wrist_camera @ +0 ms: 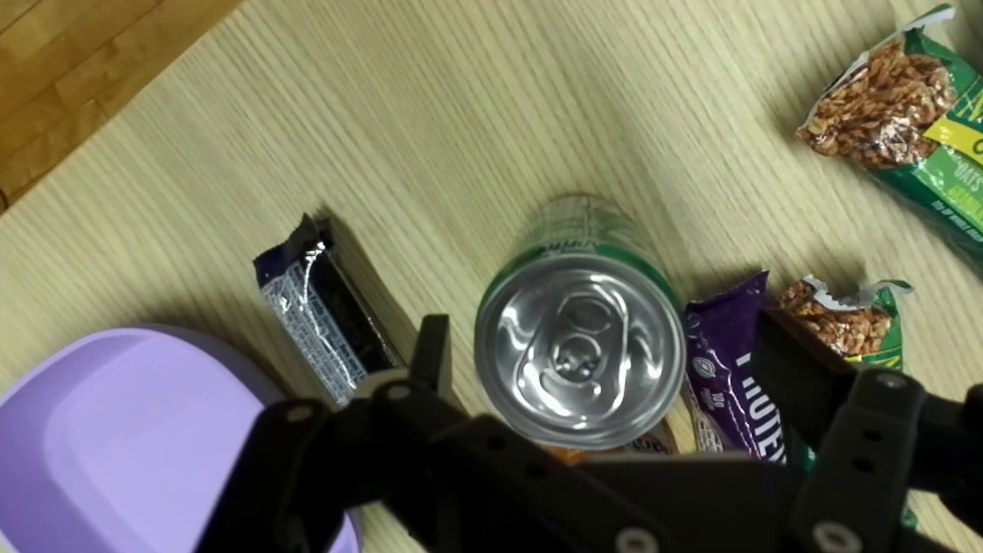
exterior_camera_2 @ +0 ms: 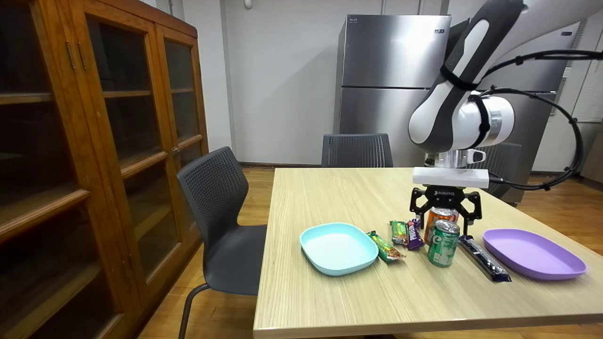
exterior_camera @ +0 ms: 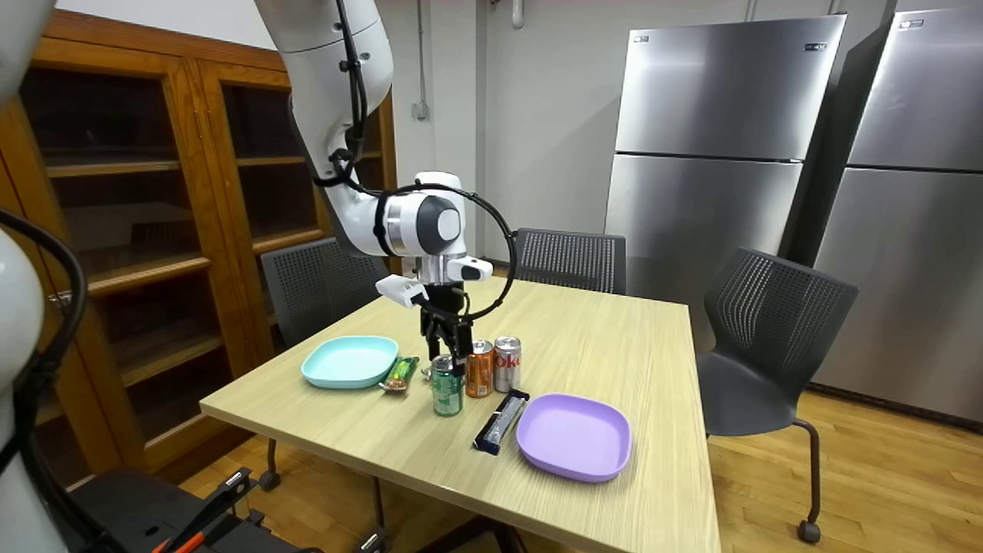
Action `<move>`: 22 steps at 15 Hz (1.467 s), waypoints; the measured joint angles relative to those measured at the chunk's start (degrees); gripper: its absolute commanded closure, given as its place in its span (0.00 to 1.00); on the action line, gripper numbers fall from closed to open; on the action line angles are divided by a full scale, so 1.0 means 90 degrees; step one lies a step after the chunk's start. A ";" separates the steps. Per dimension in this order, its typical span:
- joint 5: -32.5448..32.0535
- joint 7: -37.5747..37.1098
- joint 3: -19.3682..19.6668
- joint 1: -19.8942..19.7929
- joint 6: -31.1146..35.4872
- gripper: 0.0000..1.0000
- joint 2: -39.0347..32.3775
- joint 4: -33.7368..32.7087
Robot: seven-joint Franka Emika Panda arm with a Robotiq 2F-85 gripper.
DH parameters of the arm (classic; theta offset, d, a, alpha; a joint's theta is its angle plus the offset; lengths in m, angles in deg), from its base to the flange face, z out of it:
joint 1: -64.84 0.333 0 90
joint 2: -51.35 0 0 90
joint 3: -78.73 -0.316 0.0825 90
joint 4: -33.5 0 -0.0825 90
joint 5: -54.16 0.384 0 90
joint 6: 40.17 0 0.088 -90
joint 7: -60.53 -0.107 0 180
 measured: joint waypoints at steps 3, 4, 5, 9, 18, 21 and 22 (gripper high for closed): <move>0.0000 -0.0015 0.0051 0.0045 -0.0002 0.42 -0.0044 -0.0023; 0.0000 -0.0032 0.0060 0.0048 -0.0002 0.49 -0.0047 -0.0028; 0.0000 -0.0067 0.0079 0.0054 -0.0002 0.58 -0.0047 -0.0032; 0.0001 -0.0218 0.0153 0.0080 -0.0012 0.60 -0.0047 -0.0047; 0.0079 -0.0227 0.0323 0.0012 -0.0986 0.60 0.0451 -0.0059; 0.0206 -0.0248 0.0411 -0.0133 -0.1103 0.60 0.0731 -0.0044; 0.0252 -0.0275 0.0450 -0.0191 -0.1106 0.60 0.0809 -0.0039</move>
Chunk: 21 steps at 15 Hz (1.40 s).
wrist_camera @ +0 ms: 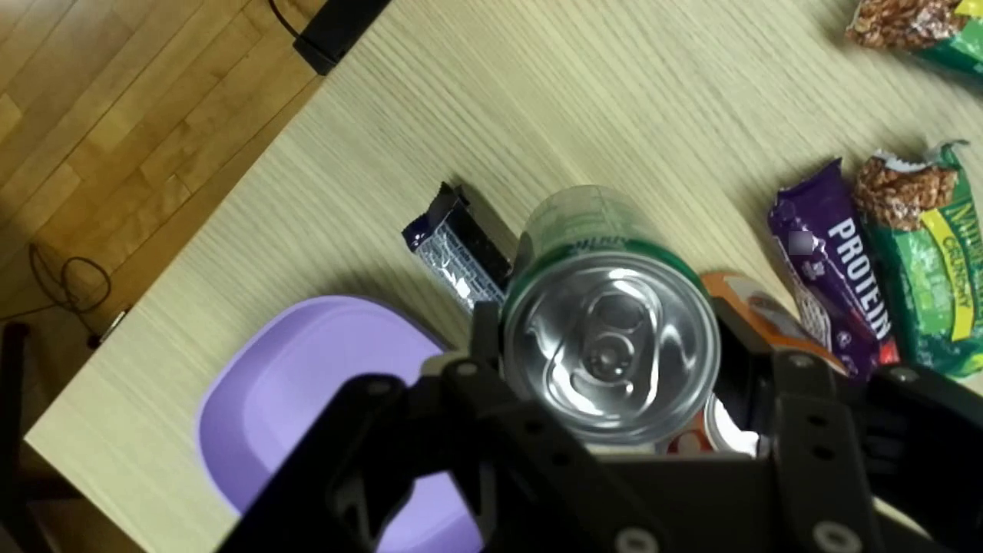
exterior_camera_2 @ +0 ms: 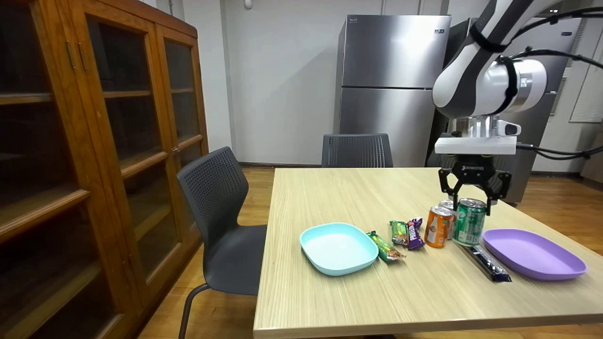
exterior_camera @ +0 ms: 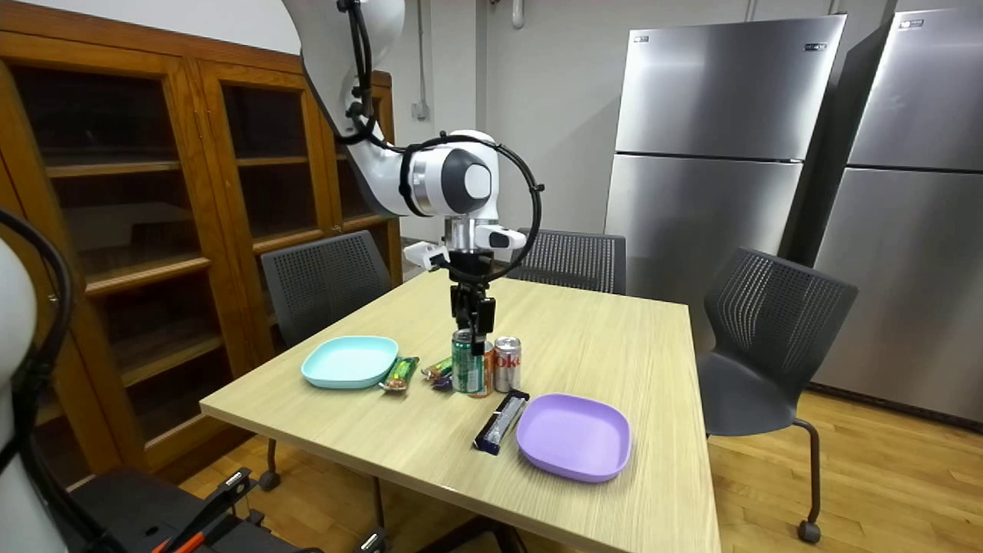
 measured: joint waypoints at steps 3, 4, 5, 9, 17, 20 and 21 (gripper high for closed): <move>0.0078 -0.0154 0.0130 -0.0208 0.0000 0.60 0.0136 0.0002; 0.0086 -0.0228 0.0181 -0.0275 0.0007 0.60 0.0155 0.0002; 0.0089 -0.0308 0.0231 -0.0345 0.0017 0.60 0.0165 0.0002; 0.0176 -0.0577 0.0394 -0.0635 0.0071 0.60 0.0165 -0.0011; 0.0753 -0.1037 0.0595 -0.1222 0.0346 0.60 -0.0214 -0.0331; 0.0863 -0.1318 0.0677 -0.1357 0.0430 0.60 -0.0546 -0.0603; 0.0900 -0.1416 0.0697 -0.1397 0.0450 0.60 -0.0658 -0.0704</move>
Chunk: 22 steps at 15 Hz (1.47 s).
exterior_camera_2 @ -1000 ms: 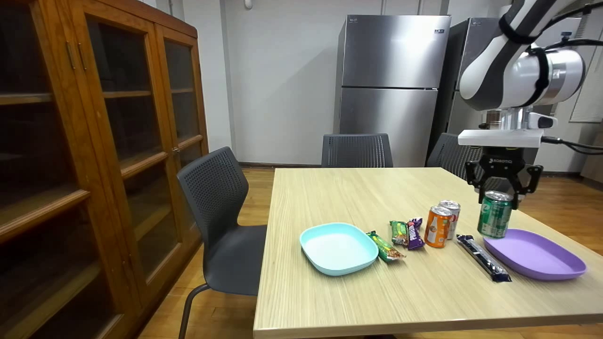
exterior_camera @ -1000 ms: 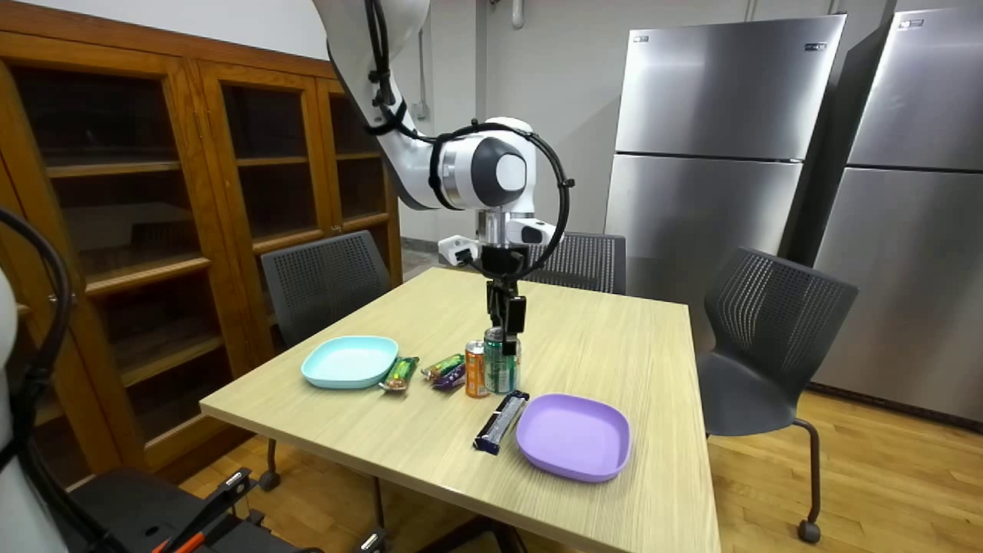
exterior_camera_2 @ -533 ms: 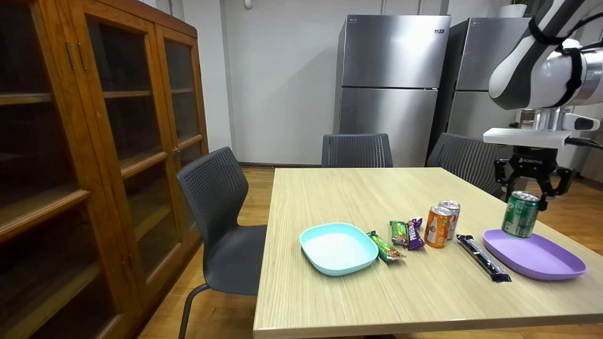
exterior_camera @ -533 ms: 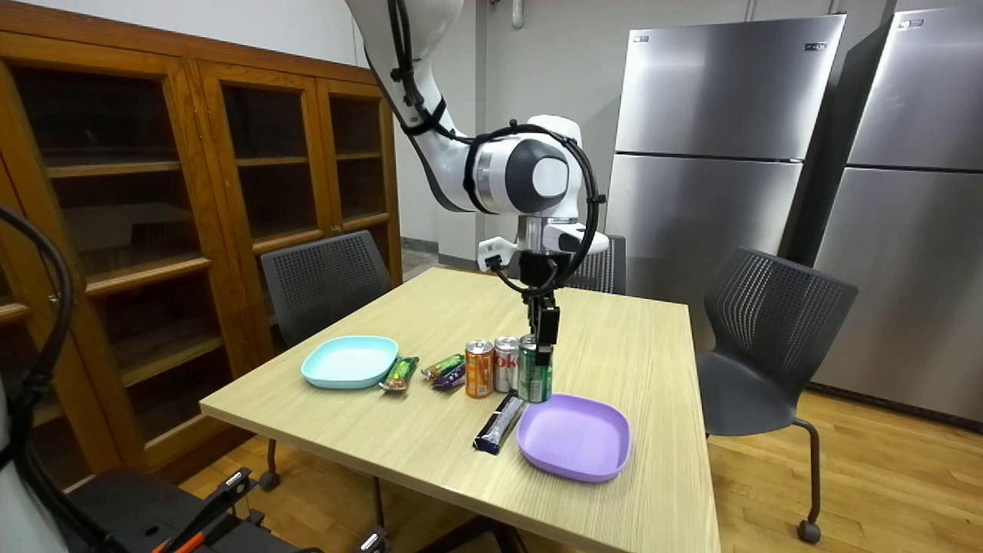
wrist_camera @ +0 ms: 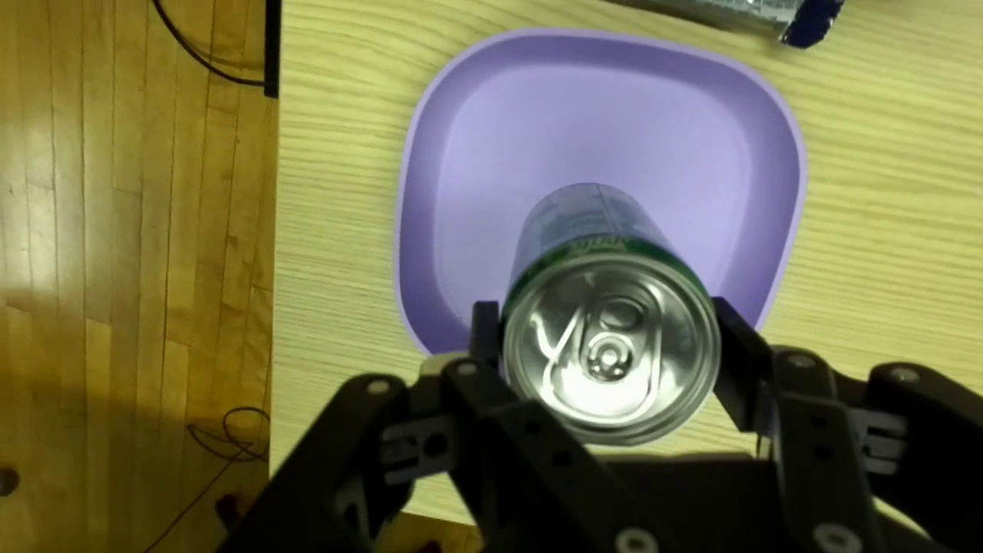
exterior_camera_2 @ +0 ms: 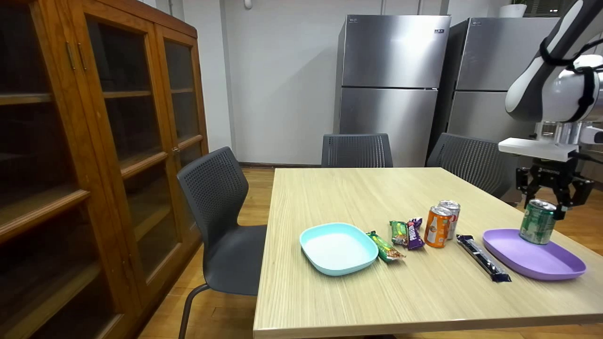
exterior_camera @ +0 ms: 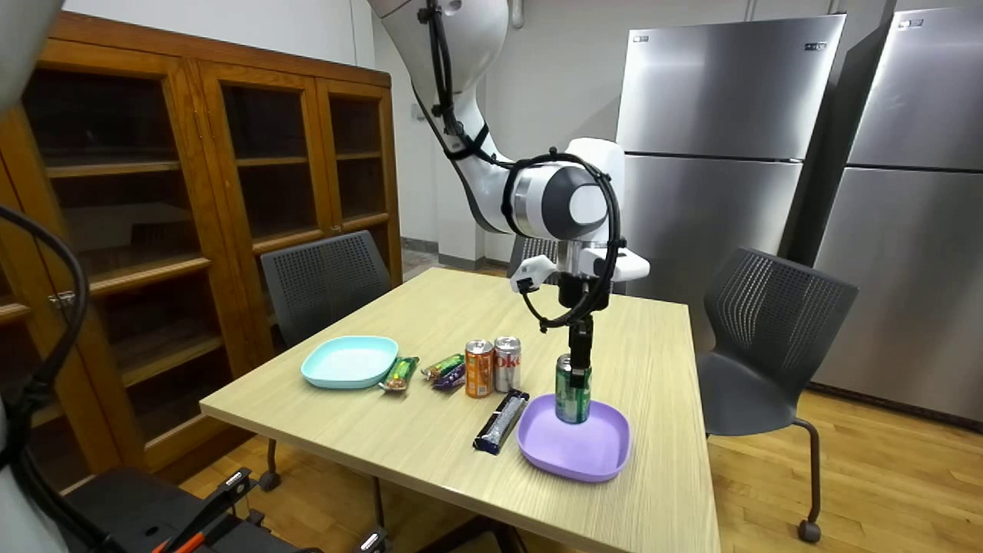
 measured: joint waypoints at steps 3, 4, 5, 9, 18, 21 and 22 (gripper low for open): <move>0.0090 -0.0293 0.0051 -0.0091 0.0028 0.60 -0.0357 -0.0342; 0.0118 -0.0390 0.0058 -0.0119 0.0028 0.60 -0.0480 -0.0466; 0.0148 -0.0495 0.0061 -0.0143 0.0028 0.60 -0.0607 -0.0592; 0.0229 -0.0829 0.0061 -0.0200 0.0026 0.60 -0.1110 -0.1114; 0.0266 -0.1015 0.0045 -0.0215 -0.0002 0.00 -0.1538 -0.1765; 0.0266 -0.0971 -0.0032 -0.0214 -0.0002 0.00 -0.1409 -0.1778; 0.0266 -0.0945 -0.0072 -0.0211 -0.0001 0.00 -0.1342 -0.1776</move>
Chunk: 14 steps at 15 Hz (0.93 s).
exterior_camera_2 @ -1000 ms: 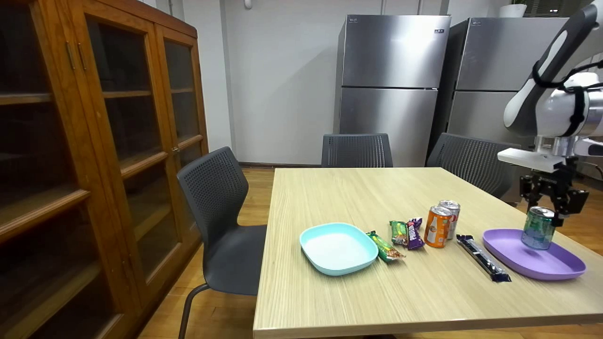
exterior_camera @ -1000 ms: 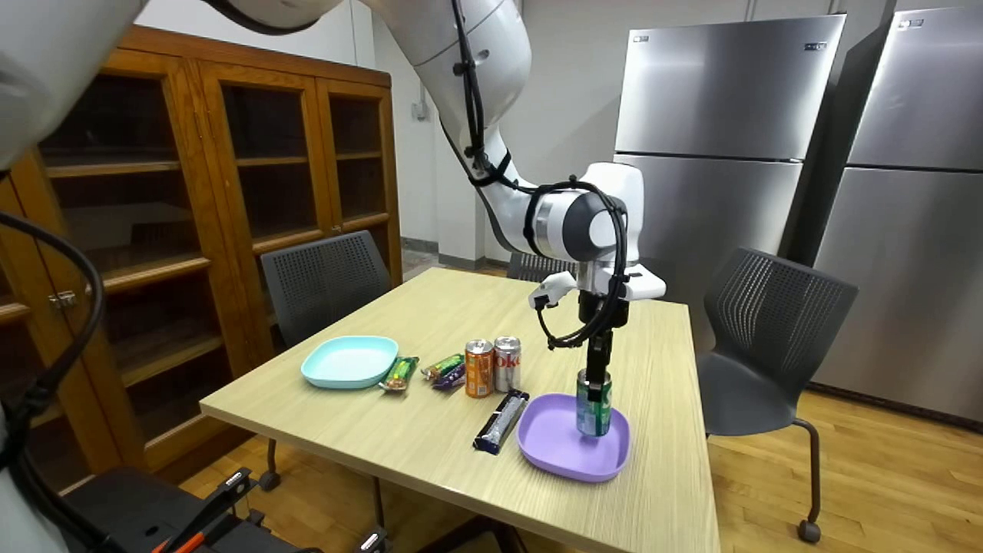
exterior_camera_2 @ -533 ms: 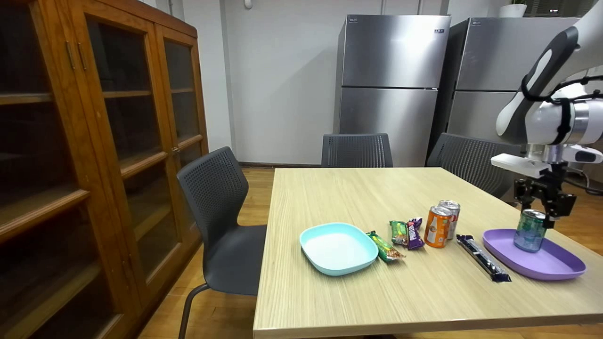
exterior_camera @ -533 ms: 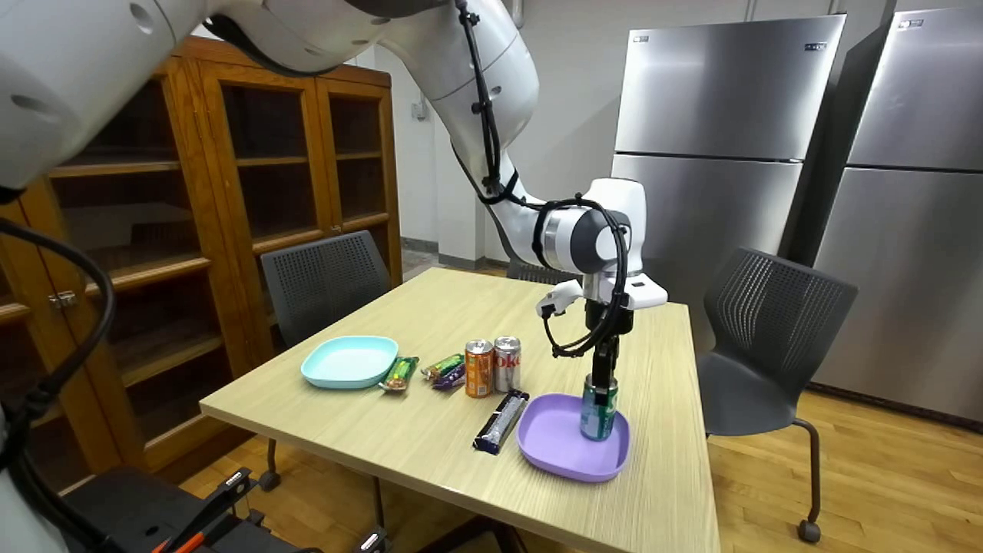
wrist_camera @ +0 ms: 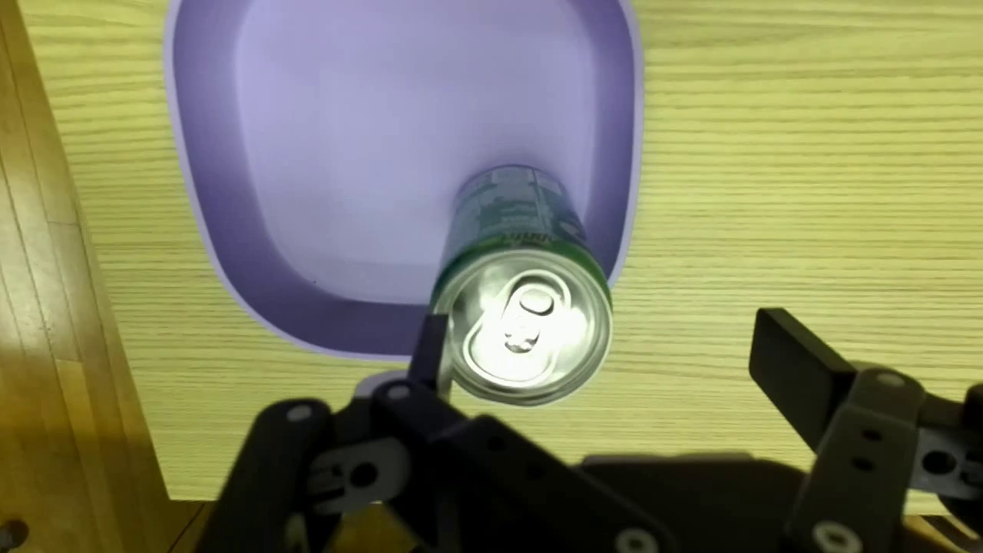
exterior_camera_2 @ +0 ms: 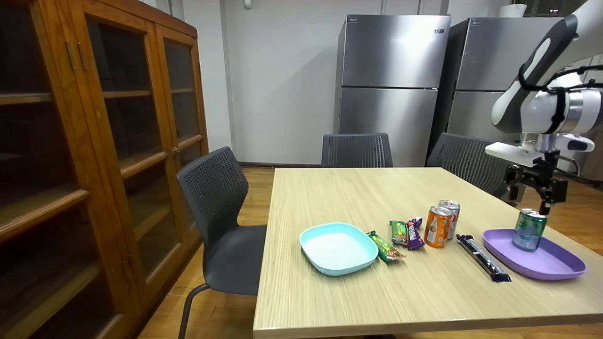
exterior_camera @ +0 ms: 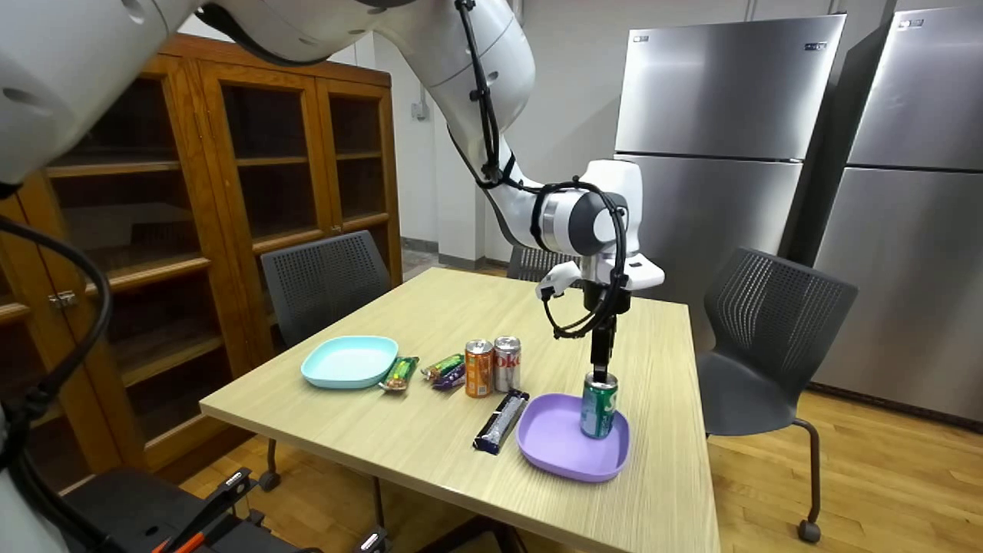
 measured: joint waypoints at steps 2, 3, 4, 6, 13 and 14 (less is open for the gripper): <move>0.0000 0.0064 -0.0094 0.0010 0.0000 0.00 0.0145 0.0019; 0.0000 0.0104 -0.0146 0.0015 0.0000 0.00 0.0221 0.0039; 0.0000 0.0144 -0.0191 0.0032 0.0000 0.00 0.0291 0.0060; 0.0000 0.0223 -0.0279 0.0072 0.0000 0.00 0.0431 0.0142; 0.0000 0.0656 -0.0685 0.0273 0.0000 0.00 0.0817 0.0608; 0.0000 0.0752 -0.0730 0.0325 0.0000 0.00 0.0855 0.0677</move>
